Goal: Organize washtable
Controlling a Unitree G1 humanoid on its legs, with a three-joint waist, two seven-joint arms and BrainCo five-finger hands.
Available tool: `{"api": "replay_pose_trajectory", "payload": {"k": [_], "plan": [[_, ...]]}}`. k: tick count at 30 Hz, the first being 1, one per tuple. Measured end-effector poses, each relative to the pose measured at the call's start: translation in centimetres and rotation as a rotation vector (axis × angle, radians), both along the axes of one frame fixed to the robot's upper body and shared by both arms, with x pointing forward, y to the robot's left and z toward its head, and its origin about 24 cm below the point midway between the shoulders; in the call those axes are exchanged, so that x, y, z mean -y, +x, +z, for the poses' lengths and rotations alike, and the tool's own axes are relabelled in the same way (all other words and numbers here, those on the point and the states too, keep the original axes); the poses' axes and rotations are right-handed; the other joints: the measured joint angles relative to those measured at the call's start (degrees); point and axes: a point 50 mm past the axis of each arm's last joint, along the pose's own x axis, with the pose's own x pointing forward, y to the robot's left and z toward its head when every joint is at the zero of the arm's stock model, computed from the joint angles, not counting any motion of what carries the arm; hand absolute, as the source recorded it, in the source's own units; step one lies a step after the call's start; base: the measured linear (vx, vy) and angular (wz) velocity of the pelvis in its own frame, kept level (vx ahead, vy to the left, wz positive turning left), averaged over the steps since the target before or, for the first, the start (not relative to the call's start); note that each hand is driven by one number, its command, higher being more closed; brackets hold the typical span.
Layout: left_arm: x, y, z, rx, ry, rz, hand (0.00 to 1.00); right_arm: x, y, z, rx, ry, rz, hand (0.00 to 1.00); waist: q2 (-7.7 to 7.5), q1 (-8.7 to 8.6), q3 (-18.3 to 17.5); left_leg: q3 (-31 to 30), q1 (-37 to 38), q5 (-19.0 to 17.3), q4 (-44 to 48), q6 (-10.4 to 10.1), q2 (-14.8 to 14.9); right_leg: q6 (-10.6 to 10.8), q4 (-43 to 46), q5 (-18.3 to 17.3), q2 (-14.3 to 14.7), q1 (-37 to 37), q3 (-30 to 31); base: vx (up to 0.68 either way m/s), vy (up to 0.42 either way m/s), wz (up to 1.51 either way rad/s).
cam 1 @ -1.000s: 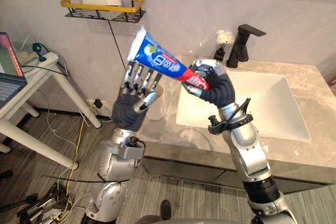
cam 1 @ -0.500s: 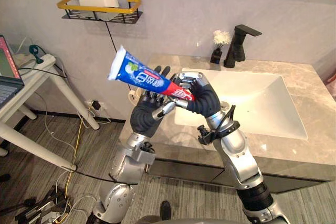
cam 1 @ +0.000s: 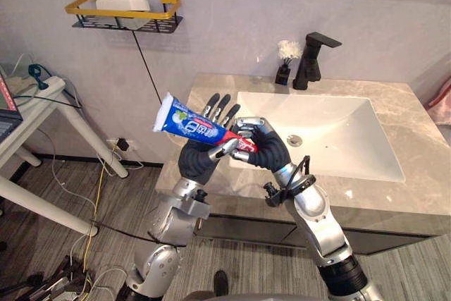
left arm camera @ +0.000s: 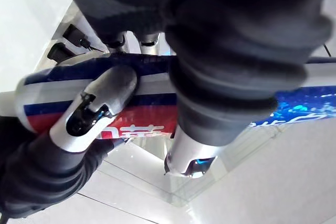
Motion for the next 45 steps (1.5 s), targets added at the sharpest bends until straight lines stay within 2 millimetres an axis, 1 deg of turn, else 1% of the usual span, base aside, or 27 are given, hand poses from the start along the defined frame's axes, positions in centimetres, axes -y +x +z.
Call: {"api": "replay_pose_trajectory", "payload": {"k": [2,3,5,7,14,15,19,23,26,28,29,30,31,32,33,34,36,38,41,45], "plan": [[-0.1,0.1,0.5,0.025,-0.006,0.011,0.0,0.2,-0.1,-1.1,-0.05,-0.014,-0.007,1.0,-0.1,0.07,-0.1,0.4,0.0,0.0,0.0,0.0,0.1,-0.1,-0.2,0.1,0.0,-0.2,0.4,-0.02,-0.004,-0.11],[-0.3,0.2,0.6,0.03,-0.009,0.023,1.0,0.2,-0.1,-1.7,-0.076,-0.012,-0.01,1.0,-0.11,0.11,-0.1,0.8,0.0,0.0,0.0,0.0,0.3,-0.3,-0.5,0.3,0.0,-0.3,0.9,-0.02,0.002,-0.18],[-0.4,0.2,0.6,0.032,-0.008,0.029,1.0,0.3,-0.2,-1.9,-0.086,-0.01,-0.013,1.0,-0.11,-0.06,-0.1,1.1,0.0,0.0,0.0,0.0,0.4,-0.5,-0.8,0.5,0.0,-0.5,1.2,-0.02,0.003,-0.14],[-0.5,0.2,0.7,0.033,-0.016,0.033,1.0,0.3,-0.2,-1.9,-0.088,-0.01,-0.015,1.0,-0.15,-1.16,-0.1,1.2,0.0,0.0,0.0,0.0,0.5,-0.5,-0.8,0.6,0.0,-0.6,1.4,-0.02,0.003,-0.04],[-0.4,0.3,0.7,0.033,-0.033,0.036,1.0,0.5,-0.2,-2.2,-0.103,-0.003,-0.021,1.0,-0.19,-1.32,-0.1,2.0,0.0,0.0,0.0,0.0,0.6,-0.4,-1.0,0.9,0.1,-1.0,2.4,0.0,0.003,-0.06],[-0.4,0.3,0.7,0.033,-0.034,0.036,1.0,0.5,-0.2,-2.2,-0.106,-0.002,-0.02,0.0,-0.2,-1.33,-0.1,2.1,0.0,0.0,0.0,0.0,0.6,-0.4,-1.0,0.9,0.1,-1.0,2.4,0.0,0.0,0.0],[-0.4,0.3,0.8,0.035,-0.041,0.036,1.0,0.5,-0.2,-2.6,-0.124,0.001,-0.017,0.0,-0.22,-1.33,-0.1,2.1,0.0,0.0,0.0,0.0,0.6,-0.4,-1.1,1.0,0.1,-1.0,2.4,0.0,0.0,0.0],[-0.4,0.4,1.1,0.052,-0.031,0.043,1.0,0.2,0.0,-3.3,-0.184,0.034,0.004,0.0,-0.24,-1.31,-0.2,2.2,0.0,0.0,0.0,0.0,0.6,-0.4,-1.2,1.0,0.1,-0.9,2.5,0.0,0.0,0.0],[-1.4,0.7,1.9,0.108,0.009,0.107,1.0,0.5,0.3,-4.0,-0.239,0.049,0.002,0.0,-0.24,-1.33,-0.2,2.4,0.1,0.0,0.0,0.0,0.7,-0.3,-1.5,1.3,0.1,-0.9,2.7,0.0,0.0,-0.04],[-3.1,1.4,3.6,0.205,0.075,0.234,1.0,0.9,0.5,-4.6,-0.285,0.067,-0.011,0.0,-0.21,-1.29,-0.2,2.6,0.1,0.0,0.0,0.0,0.8,-0.4,-1.7,1.7,0.3,-0.9,2.8,0.0,0.001,-0.05],[-3.6,1.6,4.2,0.235,0.095,0.273,1.0,1.0,0.5,-4.7,-0.29,0.07,-0.014,0.0,-0.21,-1.29,-0.2,2.6,0.1,0.0,0.0,0.0,0.8,-0.4,-1.8,1.7,0.3,-0.9,2.8,-0.01,0.0,-0.05],[-4.5,1.9,5.5,0.304,0.144,0.361,1.0,1.1,0.4,-4.8,-0.3,0.082,-0.013,0.0,-0.21,-1.32,-0.2,2.8,0.2,0.0,0.0,0.0,0.9,-0.5,-1.8,1.7,0.3,-0.9,3.0,-0.01,0.0,-0.04],[-4.9,2.0,6.2,0.343,0.174,0.406,1.0,1.1,0.4,-4.9,-0.306,0.091,-0.011,0.0,-0.21,-1.33,-0.2,2.9,0.3,0.0,0.0,0.0,0.9,-0.5,-1.8,1.7,0.3,-0.9,3.1,-0.01,0.001,-0.08],[-5.4,2.3,7.7,0.425,0.227,0.472,1.0,1.2,0.3,-5.1,-0.319,0.101,-0.009,0.0,-0.21,-1.31,-0.2,3.1,0.4,0.0,0.0,-0.1,1.0,-0.5,-1.8,1.7,0.3,-0.9,3.3,-0.01,0.003,-0.07],[-5.6,2.4,9.3,0.514,0.277,0.526,1.0,1.2,0.1,-5.3,-0.333,0.109,-0.008,0.0,-0.21,-1.32,-0.2,3.2,0.4,0.0,0.0,-0.1,1.0,-0.6,-1.8,1.8,0.3,-0.9,3.3,-0.01,0.004,-0.06],[-5.5,2.5,10.1,0.56,0.304,0.554,1.0,1.2,0.1,-5.4,-0.343,0.117,-0.002,0.0,-0.21,-1.29,-0.2,3.2,0.4,0.0,0.0,-0.1,1.0,-0.6,-1.8,1.8,0.3,-0.9,3.4,0.0,0.0,0.0],[-5.1,2.9,12.6,0.697,0.381,0.627,1.0,1.2,-0.3,-5.9,-0.365,0.132,0.021,0.0,-0.2,-1.36,-0.2,3.4,0.4,-0.1,0.0,-0.2,1.0,-1.0,-1.8,1.7,0.3,-1.0,3.6,-0.01,0.009,-0.04],[-5.0,2.9,13.5,0.755,0.423,0.686,1.0,1.3,-0.5,-6.1,-0.373,0.129,0.031,0.0,-0.18,-1.65,-0.2,3.8,0.4,-0.2,0.0,-0.3,1.0,-1.0,-1.8,1.7,0.3,-1.3,4.0,-0.01,0.007,-0.11],[-4.9,2.9,13.6,0.783,0.477,0.757,1.0,1.4,-0.6,-6.3,-0.38,0.127,0.028,0.0,-0.19,-2.51,-0.3,4.0,0.0,-0.3,0.0,-0.4,1.2,-1.1,-1.8,1.7,0.4,-1.8,4.3,0.0,0.002,-0.05],[-5.1,4.0,12.8,0.741,0.551,0.792,1.0,1.6,-0.8,-6.6,-0.395,0.129,0.019,0.0,-0.27,-2.77,-0.4,4.1,-0.3,-0.1,0.0,-0.1,1.3,-0.9,-2.5,2.1,1.0,-1.9,4.3,0.0,0.0,0.0]]}}
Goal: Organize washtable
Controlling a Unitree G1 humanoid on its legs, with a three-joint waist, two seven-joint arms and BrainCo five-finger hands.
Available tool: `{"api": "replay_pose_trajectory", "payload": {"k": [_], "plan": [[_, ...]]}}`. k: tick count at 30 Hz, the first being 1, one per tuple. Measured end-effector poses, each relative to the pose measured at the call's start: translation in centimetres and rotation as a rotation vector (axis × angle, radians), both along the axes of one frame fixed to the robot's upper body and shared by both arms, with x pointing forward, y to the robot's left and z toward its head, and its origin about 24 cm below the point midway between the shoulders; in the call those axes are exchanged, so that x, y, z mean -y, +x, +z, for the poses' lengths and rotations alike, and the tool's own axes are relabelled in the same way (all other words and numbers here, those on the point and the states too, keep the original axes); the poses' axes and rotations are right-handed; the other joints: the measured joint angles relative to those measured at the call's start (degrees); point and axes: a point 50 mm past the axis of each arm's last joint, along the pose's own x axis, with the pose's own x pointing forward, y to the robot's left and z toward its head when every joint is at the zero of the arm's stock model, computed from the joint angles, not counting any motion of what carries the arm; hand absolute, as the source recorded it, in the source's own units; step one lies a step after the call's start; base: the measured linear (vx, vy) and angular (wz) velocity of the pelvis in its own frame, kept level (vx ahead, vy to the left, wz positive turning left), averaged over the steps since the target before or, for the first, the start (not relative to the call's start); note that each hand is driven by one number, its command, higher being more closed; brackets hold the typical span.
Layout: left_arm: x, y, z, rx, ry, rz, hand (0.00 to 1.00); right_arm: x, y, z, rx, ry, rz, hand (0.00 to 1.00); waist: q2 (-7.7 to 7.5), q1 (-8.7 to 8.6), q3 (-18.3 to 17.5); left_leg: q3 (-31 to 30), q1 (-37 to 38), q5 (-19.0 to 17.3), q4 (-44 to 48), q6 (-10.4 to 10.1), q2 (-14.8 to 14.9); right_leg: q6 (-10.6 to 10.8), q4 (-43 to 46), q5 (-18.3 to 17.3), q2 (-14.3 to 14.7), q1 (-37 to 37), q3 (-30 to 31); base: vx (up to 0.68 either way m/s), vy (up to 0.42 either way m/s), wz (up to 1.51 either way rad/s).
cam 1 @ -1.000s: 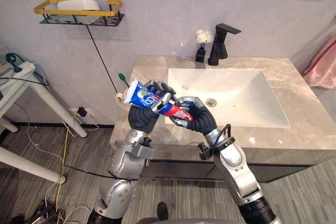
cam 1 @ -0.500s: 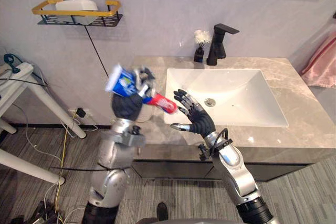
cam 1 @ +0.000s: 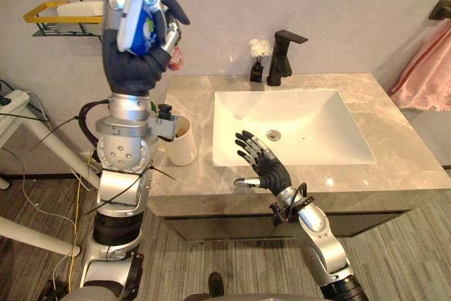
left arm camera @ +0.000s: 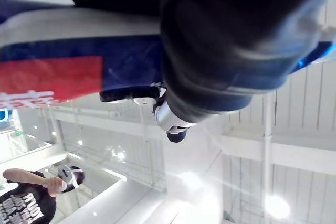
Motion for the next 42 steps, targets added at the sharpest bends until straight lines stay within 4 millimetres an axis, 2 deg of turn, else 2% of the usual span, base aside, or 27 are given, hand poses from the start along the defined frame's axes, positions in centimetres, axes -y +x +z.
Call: {"api": "replay_pose_trajectory", "payload": {"k": [9,13,15,19,25,34,42], "plan": [[-0.4,1.0,-1.2,-0.067,0.018,0.04,1.0,1.9,0.1,-0.4,-0.023,0.01,-0.08,0.0,-0.09,-0.1,-0.1,0.3,-0.4,0.0,0.0,0.0,0.1,0.1,-1.1,0.7,0.4,-0.1,0.3,0.0,0.0,0.0],[-1.2,1.2,-2.9,-0.145,0.013,0.059,1.0,3.2,0.3,-0.4,-0.023,0.003,-0.14,0.0,-0.09,0.0,-0.1,0.4,-0.4,0.0,0.0,0.0,0.2,0.1,-1.1,0.8,0.4,-0.1,0.3,0.0,0.0,0.0],[-2.1,1.1,-4.4,-0.216,-0.002,0.067,1.0,3.8,0.4,-0.3,-0.021,0.003,-0.167,0.0,-0.09,0.01,-0.1,0.4,-0.4,0.0,0.0,-0.1,0.2,0.1,-1.1,0.8,0.4,-0.1,0.3,0.0,0.0,0.0],[-3.4,0.7,-6.2,-0.289,-0.037,0.092,1.0,4.7,0.6,-0.2,-0.021,0.004,-0.216,0.0,-0.09,0.27,-0.1,0.5,-0.4,-0.1,0.0,-0.1,0.2,0.1,-1.1,0.7,0.4,-0.1,0.4,0.0,0.0,0.0],[-3.6,0.3,-7.5,-0.346,-0.022,0.083,1.0,5.5,0.7,-0.2,-0.016,-0.001,-0.248,0.0,-0.12,1.39,-0.1,0.4,-0.4,-0.2,0.0,-0.2,0.2,0.1,-1.1,0.7,0.3,-0.1,0.3,0.0,0.0,0.0],[-3.5,-0.3,-8.6,-0.397,-0.038,0.068,1.0,5.6,0.7,-0.1,-0.018,0.0,-0.255,0.0,-0.6,1.39,0.1,0.4,-0.4,-0.2,0.0,-0.2,0.1,0.1,-1.1,0.7,0.3,-0.1,0.2,0.0,0.0,0.0],[-3.2,-0.3,-8.9,-0.416,-0.066,0.028,1.0,5.4,0.7,-0.1,-0.022,0.012,-0.254,0.0,-1.44,1.41,0.5,1.0,-0.4,-0.4,0.0,-0.6,0.2,0.1,-0.9,0.7,0.2,-0.6,0.9,0.0,0.0,-0.04]]}}
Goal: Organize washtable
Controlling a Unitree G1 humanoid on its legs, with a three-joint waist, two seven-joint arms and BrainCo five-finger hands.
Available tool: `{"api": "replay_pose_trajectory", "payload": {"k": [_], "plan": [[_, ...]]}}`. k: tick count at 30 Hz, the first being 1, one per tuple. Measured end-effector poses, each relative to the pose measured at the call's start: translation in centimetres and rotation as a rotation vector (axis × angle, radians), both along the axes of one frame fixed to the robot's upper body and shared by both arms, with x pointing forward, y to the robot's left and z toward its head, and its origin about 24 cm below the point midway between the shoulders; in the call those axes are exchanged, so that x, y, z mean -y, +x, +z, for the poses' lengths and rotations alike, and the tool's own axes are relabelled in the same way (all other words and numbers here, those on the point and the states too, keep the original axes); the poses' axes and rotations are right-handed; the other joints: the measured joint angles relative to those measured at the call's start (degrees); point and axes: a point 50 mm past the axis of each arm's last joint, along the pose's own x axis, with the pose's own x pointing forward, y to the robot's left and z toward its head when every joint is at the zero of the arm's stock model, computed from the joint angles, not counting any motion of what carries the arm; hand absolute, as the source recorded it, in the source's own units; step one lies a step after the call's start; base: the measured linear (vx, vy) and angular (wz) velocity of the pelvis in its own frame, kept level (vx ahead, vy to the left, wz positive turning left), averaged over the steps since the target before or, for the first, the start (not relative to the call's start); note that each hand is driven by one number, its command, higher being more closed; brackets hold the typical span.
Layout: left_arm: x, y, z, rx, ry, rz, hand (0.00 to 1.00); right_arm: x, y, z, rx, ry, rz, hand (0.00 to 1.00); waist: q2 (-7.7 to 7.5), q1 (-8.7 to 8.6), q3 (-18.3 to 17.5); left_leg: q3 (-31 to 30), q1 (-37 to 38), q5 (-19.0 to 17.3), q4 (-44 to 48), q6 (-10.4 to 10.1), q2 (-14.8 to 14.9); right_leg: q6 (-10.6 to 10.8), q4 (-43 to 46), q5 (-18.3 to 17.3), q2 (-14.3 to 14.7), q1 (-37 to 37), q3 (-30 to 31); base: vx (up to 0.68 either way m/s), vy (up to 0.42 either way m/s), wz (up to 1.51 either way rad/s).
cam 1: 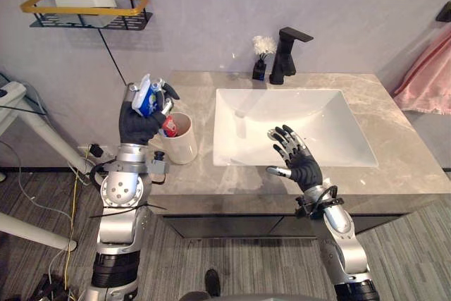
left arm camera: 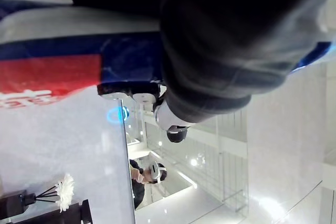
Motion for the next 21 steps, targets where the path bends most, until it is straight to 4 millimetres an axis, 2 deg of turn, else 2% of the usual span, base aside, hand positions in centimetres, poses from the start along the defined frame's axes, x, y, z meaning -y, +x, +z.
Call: {"api": "replay_pose_trajectory", "payload": {"k": [9,13,16,20,21], "plan": [[-0.2,0.3,-0.5,-0.032,-0.037,-0.015,1.0,0.0,0.0,0.0,-0.001,0.004,-0.005,0.0,-0.12,-0.07,0.1,2.1,0.0,-0.2,0.0,-0.2,0.6,0.0,0.3,0.0,0.1,-1.3,2.2,0.01,0.01,-0.12],[-0.3,1.5,-0.9,-0.078,-0.018,-0.015,1.0,0.1,0.0,0.0,-0.002,0.003,-0.007,0.0,-0.12,-0.56,0.1,2.3,0.0,-0.2,0.0,-0.2,0.8,-0.1,0.1,0.1,0.4,-1.4,2.4,0.01,0.004,-0.06],[-0.6,1.8,0.0,-0.059,0.031,-0.013,1.0,0.1,0.0,0.0,-0.003,0.003,-0.005,0.0,-0.12,-1.38,0.1,2.8,0.0,-0.4,0.0,-0.4,1.0,-0.4,-0.3,0.3,0.5,-1.5,2.9,0.01,0.008,-0.08],[-0.8,2.7,1.0,-0.04,0.066,-0.014,1.0,0.0,0.0,0.0,-0.004,0.003,-0.001,0.0,-0.11,-1.39,0.1,3.7,0.0,-0.5,0.0,-0.7,1.4,-0.6,-0.3,0.4,0.8,-2.1,4.0,0.01,0.007,-0.14],[-0.9,2.9,1.2,-0.038,0.073,-0.017,0.0,0.0,0.0,0.0,-0.004,0.002,-0.001,0.0,-0.11,-1.53,0.1,3.7,0.0,-0.5,0.0,-0.7,1.5,-0.6,-0.4,0.4,0.8,-2.1,4.0,0.01,0.003,-0.11]]}}
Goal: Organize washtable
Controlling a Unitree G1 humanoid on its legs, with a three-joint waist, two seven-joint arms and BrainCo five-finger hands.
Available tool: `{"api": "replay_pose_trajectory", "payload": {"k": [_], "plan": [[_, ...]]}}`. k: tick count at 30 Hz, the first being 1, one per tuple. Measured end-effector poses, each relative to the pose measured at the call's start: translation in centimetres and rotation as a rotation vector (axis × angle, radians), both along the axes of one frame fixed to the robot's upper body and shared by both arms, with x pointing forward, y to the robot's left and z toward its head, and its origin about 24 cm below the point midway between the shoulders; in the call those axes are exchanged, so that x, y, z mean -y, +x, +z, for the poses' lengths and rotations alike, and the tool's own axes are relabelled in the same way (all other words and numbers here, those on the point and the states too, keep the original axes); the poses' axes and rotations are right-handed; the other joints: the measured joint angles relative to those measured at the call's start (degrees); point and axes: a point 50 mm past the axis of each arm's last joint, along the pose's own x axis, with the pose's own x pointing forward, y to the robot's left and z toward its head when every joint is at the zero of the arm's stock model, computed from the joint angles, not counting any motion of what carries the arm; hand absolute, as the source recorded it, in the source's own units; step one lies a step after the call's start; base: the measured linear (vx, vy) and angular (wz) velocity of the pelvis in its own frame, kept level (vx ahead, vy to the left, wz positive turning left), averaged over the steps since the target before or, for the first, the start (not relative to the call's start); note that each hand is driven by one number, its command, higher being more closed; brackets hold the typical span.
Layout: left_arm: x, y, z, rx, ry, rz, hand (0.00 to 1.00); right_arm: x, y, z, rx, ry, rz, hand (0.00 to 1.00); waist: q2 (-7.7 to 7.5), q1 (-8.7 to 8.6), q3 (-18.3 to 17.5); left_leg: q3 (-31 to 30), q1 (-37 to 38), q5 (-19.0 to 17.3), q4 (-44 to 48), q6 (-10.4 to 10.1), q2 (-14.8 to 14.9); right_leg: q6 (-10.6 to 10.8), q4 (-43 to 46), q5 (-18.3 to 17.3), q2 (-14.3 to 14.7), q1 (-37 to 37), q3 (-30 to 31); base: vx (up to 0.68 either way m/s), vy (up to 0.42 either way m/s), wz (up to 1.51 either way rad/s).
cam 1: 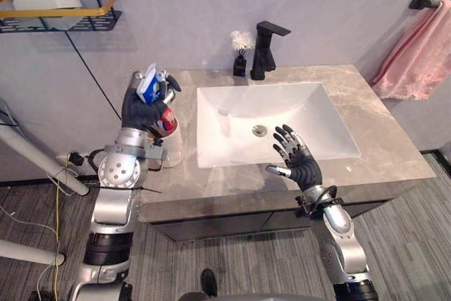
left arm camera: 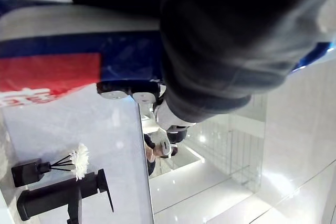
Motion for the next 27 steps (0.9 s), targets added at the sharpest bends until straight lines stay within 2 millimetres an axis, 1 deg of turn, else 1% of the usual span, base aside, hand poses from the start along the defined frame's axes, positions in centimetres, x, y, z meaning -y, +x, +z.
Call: {"api": "replay_pose_trajectory", "payload": {"k": [2,7,10,14,19,25,27], "plan": [[0.0,0.4,0.1,-0.002,0.005,-0.008,0.0,0.1,0.0,0.0,0.0,-0.002,-0.002,0.0,0.01,-0.23,0.0,0.1,0.0,0.0,0.0,0.0,0.1,0.0,-0.1,0.0,0.1,-0.1,0.1,0.01,0.004,-0.04],[-0.2,0.4,0.3,-0.006,0.021,-0.006,0.0,0.1,-0.1,-0.1,-0.003,-0.002,-0.003,0.0,0.02,-0.96,0.0,0.3,-0.1,-0.1,0.0,-0.1,0.2,-0.1,-0.6,0.1,0.3,-0.1,0.2,0.0,0.001,-0.01],[-0.2,0.8,1.0,0.01,0.035,-0.01,0.0,0.3,-0.4,-0.5,-0.022,-0.002,-0.01,0.0,0.04,-0.95,0.0,0.2,-0.2,-0.1,0.0,-0.1,0.2,-0.1,-0.5,0.1,0.3,0.0,0.2,0.0,0.0,0.0],[-0.3,1.3,1.5,0.019,0.044,-0.015,0.0,0.4,-0.5,-0.6,-0.026,-0.004,-0.012,0.0,0.31,-1.35,0.2,0.1,-0.1,-0.1,0.0,-0.1,0.2,-0.1,-0.3,0.1,0.3,0.0,0.2,0.0,0.0,0.0],[-0.5,1.2,1.6,0.019,0.061,-0.012,0.0,0.6,-0.5,-0.7,-0.029,-0.021,-0.007,0.0,0.93,-1.26,0.5,-0.1,0.0,-0.1,0.0,-0.1,0.1,-0.1,0.1,0.1,0.2,0.1,0.0,-0.01,0.012,0.01],[-0.8,1.2,1.8,0.021,0.06,-0.011,0.0,0.6,-0.7,-0.8,-0.033,-0.024,0.006,0.0,1.23,-1.18,0.5,-0.4,0.6,-0.1,0.0,-0.1,-0.1,-0.1,0.1,0.0,0.0,0.8,-0.4,0.0,0.007,0.01],[-1.6,1.1,2.7,0.039,0.097,0.008,0.0,0.6,-0.7,-0.9,-0.036,-0.025,0.006,0.0,1.45,-1.11,0.5,-0.4,0.7,-0.1,0.0,-0.1,0.0,-0.2,0.1,0.0,0.1,0.9,-0.4,0.0,0.0,0.0]]}}
